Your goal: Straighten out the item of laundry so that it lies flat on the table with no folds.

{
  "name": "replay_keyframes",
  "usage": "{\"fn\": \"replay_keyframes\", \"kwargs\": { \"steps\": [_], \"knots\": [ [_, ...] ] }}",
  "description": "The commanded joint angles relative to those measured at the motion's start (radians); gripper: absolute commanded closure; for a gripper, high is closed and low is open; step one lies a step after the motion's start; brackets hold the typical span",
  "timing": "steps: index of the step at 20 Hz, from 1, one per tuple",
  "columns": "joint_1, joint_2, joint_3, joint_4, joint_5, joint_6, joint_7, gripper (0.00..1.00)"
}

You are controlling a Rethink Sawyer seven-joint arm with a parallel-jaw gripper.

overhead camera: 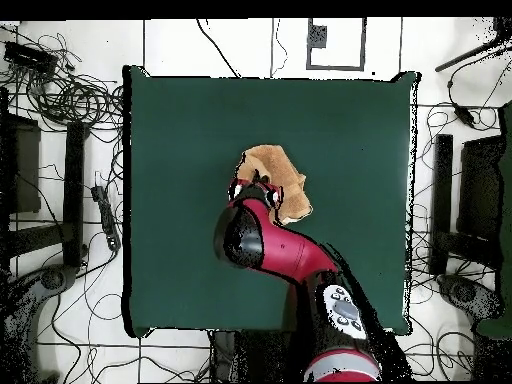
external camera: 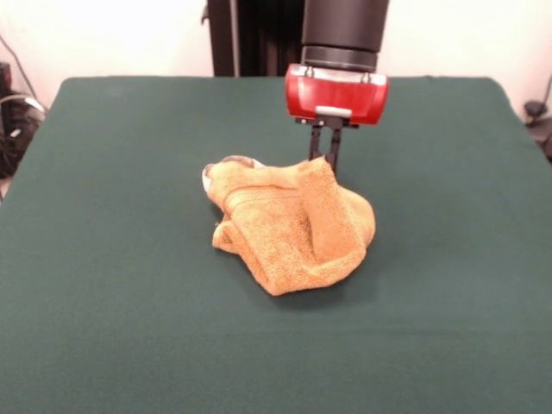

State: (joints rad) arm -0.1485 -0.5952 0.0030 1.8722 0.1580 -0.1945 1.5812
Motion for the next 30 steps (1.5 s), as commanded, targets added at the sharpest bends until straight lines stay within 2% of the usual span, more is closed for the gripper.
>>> {"fn": "replay_keyframes", "kwargs": {
  "steps": [1, 4, 8, 30],
  "knots": [
    [0.025, 0.007, 0.155, 0.094, 0.084, 0.107, 0.309, 1.00],
    [0.016, 0.001, 0.173, 0.110, 0.084, 0.095, 0.317, 1.00],
    [0.045, 0.001, 0.156, 0.101, 0.117, 0.102, 0.321, 1.00],
    [0.136, 0.017, 0.078, 0.034, 0.297, 0.240, 0.325, 1.00]
  ]
}}
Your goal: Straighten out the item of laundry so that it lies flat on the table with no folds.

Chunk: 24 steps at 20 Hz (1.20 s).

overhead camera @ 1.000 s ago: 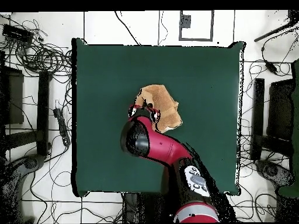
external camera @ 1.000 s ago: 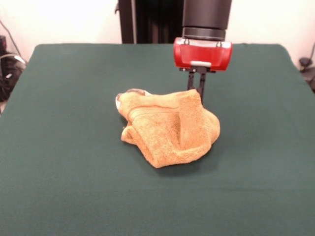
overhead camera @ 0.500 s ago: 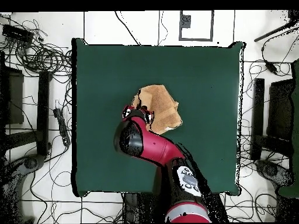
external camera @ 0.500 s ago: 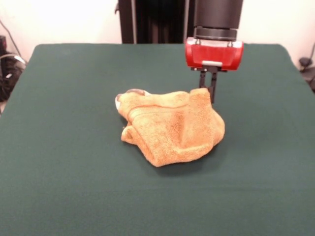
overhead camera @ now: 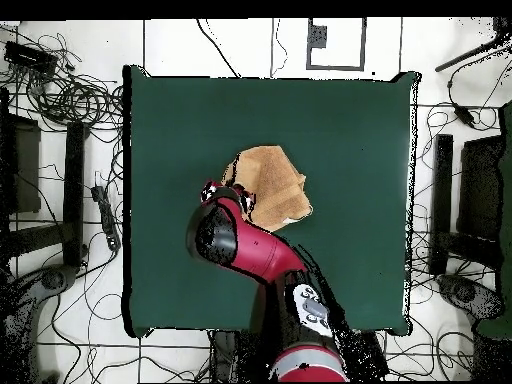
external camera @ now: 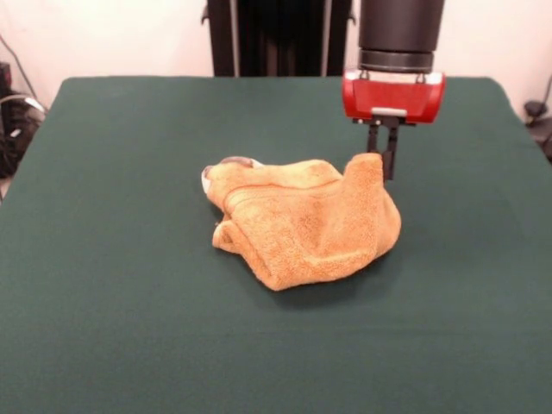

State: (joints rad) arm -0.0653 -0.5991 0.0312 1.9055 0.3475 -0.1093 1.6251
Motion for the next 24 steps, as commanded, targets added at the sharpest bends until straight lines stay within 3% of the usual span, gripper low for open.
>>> {"fn": "replay_keyframes", "kwargs": {
  "steps": [1, 12, 24],
  "knots": [
    [0.056, 0.020, 0.047, 0.002, 0.115, 0.162, 0.281, 1.00],
    [0.131, 0.031, -0.006, -0.052, 0.229, 0.251, 0.299, 1.00],
    [0.199, 0.049, -0.063, -0.105, 0.299, 0.308, 0.306, 1.00]
  ]
}}
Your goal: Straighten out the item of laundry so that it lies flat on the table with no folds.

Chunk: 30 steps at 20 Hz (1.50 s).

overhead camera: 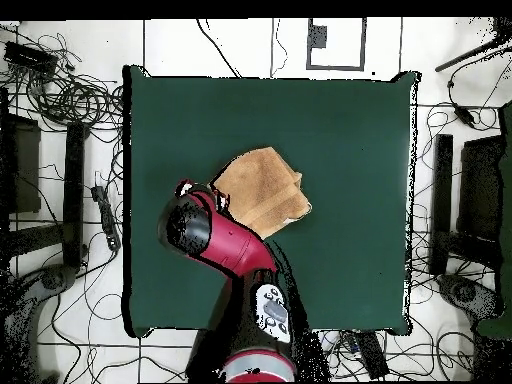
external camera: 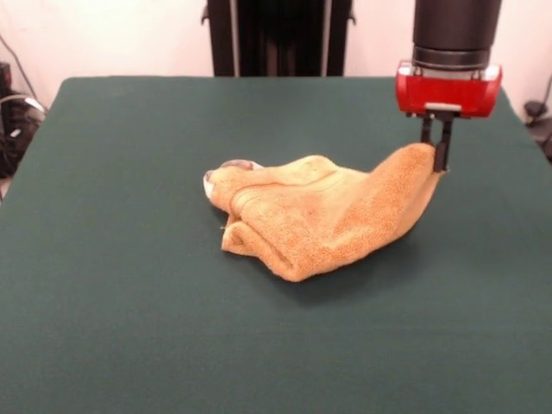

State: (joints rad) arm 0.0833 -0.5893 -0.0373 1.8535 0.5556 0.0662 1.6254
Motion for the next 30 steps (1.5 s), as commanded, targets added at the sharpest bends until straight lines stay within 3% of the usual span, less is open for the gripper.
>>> {"fn": "replay_keyframes", "kwargs": {
  "steps": [1, 8, 21, 22, 26, 30],
  "knots": [
    [0.057, 0.041, 0.000, -0.058, 0.096, 0.138, 0.310, 1.00],
    [0.113, 0.057, -0.036, -0.091, 0.135, 0.175, 0.339, 1.00],
    [0.117, 0.044, -0.032, -0.048, 0.133, 0.155, 0.354, 1.00],
    [0.120, 0.043, -0.034, -0.041, 0.131, 0.144, 0.368, 0.00],
    [0.148, 0.042, -0.066, -0.022, 0.140, 0.098, 0.399, 0.00],
    [0.114, 0.006, -0.028, 0.040, 0.117, 0.064, 0.397, 0.00]
  ]
}}
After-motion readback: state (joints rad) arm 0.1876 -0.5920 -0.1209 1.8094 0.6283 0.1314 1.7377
